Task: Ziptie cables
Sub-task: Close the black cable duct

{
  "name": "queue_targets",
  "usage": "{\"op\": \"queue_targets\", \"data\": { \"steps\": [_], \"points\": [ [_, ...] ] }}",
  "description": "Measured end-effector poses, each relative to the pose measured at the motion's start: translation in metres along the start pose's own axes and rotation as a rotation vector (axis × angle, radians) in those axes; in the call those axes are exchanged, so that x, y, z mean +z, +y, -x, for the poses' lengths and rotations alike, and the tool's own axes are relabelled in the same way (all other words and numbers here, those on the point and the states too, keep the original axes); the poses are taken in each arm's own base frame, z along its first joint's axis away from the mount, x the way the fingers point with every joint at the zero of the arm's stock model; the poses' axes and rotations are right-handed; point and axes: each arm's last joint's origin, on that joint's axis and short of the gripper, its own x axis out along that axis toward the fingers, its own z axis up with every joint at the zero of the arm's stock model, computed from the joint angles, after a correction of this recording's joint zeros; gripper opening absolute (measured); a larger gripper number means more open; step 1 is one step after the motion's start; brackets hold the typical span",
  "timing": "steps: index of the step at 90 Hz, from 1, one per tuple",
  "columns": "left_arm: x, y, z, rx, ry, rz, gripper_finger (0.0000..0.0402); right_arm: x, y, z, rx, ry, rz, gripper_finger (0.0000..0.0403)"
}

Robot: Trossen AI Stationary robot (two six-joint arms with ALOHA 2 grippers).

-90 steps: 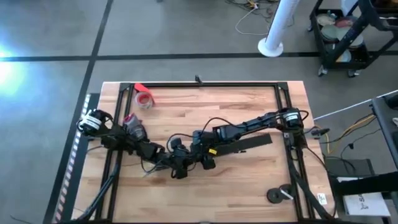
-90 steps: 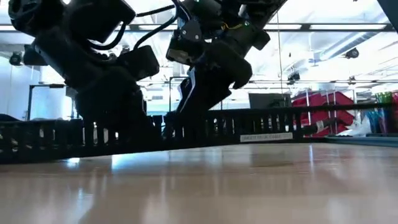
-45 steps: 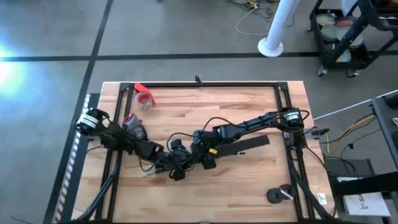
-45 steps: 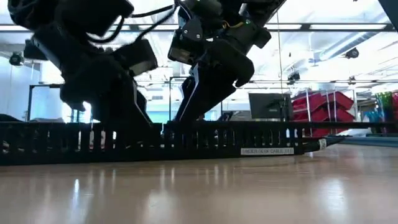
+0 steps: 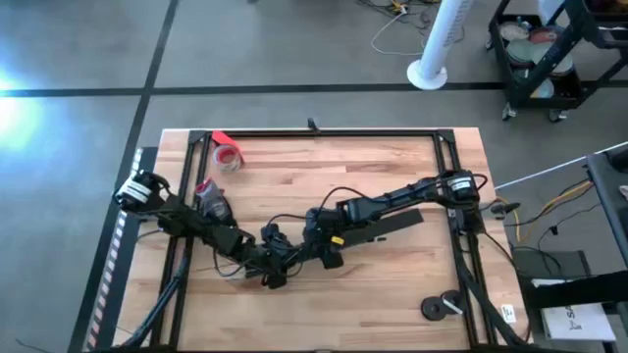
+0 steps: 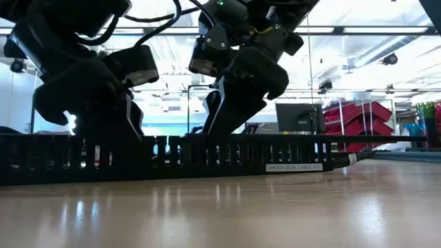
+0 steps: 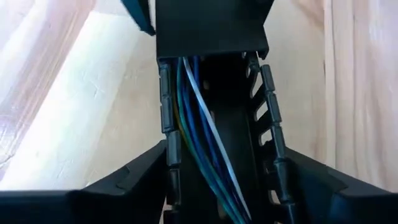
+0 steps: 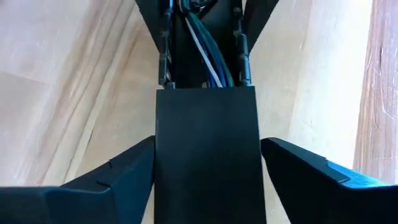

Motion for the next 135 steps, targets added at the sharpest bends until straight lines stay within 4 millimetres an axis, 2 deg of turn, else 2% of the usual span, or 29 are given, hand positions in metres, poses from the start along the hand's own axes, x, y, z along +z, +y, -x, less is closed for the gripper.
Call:
{"op": "queue_targets", "data": {
  "steps": [17, 47, 66, 92, 109, 135],
  "points": [
    [0.000, 0.000, -0.002, 0.009, -0.021, -0.005, 0.0227, -0.001, 0.000, -0.006, 0.003, -0.015, -0.004, 0.0218],
    [0.001, 0.002, -0.003, 0.038, -0.035, -0.038, 0.0229, 0.004, 0.004, -0.012, 0.055, -0.094, 0.041, 0.0238],
    [0.002, 0.003, -0.003, 0.046, -0.040, -0.031, 0.0229, 0.002, 0.006, -0.011, 0.085, -0.055, 0.109, 0.0223],
    [0.002, 0.003, -0.004, 0.052, -0.035, -0.037, 0.0228, -0.001, 0.007, -0.011, 0.111, -0.024, 0.141, 0.0242],
    [0.002, 0.004, -0.004, 0.053, -0.037, -0.035, 0.0228, -0.001, 0.007, -0.011, 0.094, -0.027, 0.115, 0.0230],
    [0.005, 0.002, -0.004, 0.041, -0.087, -0.046, 0.0225, 0.003, 0.006, -0.012, 0.046, -0.065, 0.060, 0.0237]
  ]
}}
